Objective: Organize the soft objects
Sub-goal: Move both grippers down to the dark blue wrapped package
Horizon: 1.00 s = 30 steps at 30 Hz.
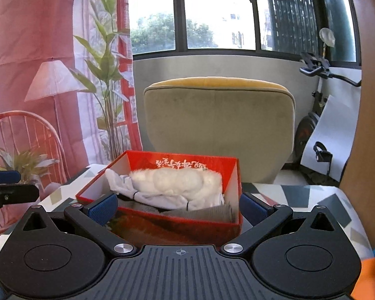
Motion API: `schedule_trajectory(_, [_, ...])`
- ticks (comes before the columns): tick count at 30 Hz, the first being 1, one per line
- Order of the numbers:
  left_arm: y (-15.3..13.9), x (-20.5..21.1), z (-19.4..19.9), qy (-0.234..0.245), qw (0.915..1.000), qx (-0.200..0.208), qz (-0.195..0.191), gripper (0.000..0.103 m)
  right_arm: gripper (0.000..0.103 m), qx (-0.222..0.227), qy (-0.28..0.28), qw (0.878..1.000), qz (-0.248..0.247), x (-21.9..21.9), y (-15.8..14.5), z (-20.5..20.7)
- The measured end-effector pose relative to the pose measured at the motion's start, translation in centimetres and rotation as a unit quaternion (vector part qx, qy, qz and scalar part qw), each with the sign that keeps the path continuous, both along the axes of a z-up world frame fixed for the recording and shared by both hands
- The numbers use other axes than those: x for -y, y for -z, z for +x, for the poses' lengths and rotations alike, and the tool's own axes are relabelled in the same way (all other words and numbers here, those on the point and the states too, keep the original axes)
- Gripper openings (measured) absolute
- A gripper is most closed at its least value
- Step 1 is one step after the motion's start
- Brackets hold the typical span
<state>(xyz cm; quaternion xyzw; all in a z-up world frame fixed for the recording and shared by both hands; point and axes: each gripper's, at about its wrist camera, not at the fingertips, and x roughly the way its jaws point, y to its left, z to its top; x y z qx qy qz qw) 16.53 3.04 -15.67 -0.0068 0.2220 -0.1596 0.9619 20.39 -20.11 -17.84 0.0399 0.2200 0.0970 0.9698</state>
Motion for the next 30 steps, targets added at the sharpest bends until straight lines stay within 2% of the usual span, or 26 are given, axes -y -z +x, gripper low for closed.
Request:
schedule_trajectory(7, [2.9,-1.6,-0.5,-0.023,0.9989,-0.041,0.009,0.103,0.103,-0.017,-0.003,1.0,0.003,-0.1,2.3,-1.3])
schedule_trajectory(16, [7.6,-2.8,1.7,-0.008,0.9933,-0.115,0.015,0.102,0.1,-0.062,-0.004,0.998,0.005,-0.7,8.2,-0.7])
schedule_trajectory(19, [9.3,-2.7,2.4,0.005,0.9909,-0.133,0.018,0.096,0.094,-0.075,-0.015,0.997,0.004,-1.3,10.2,-0.1])
schedule_trajectory(22, [10.8,-2.3,3.2,0.02,0.9879,-0.152,0.023,0.08,0.087,-0.086,-0.029,0.996,0.001,-2.0,12.2,0.4])
schedule_trajectory(24, [11.7,-2.1,3.8,0.024,0.9863,-0.162,0.024,0.077,0.075,-0.099,-0.043,0.994,-0.009,-2.8,13.5,1.0])
schedule_trajectory(26, [12.4,-1.9,4.3,0.03,0.9853,-0.168,0.015,0.075,0.068,-0.112,-0.055,0.992,-0.019,-3.5,14.5,1.6])
schedule_trajectory(30, [13.6,-1.5,5.6,0.037,0.9832,-0.179,0.009,0.072,0.062,-0.129,-0.076,0.989,-0.013,-4.4,16.1,2.7])
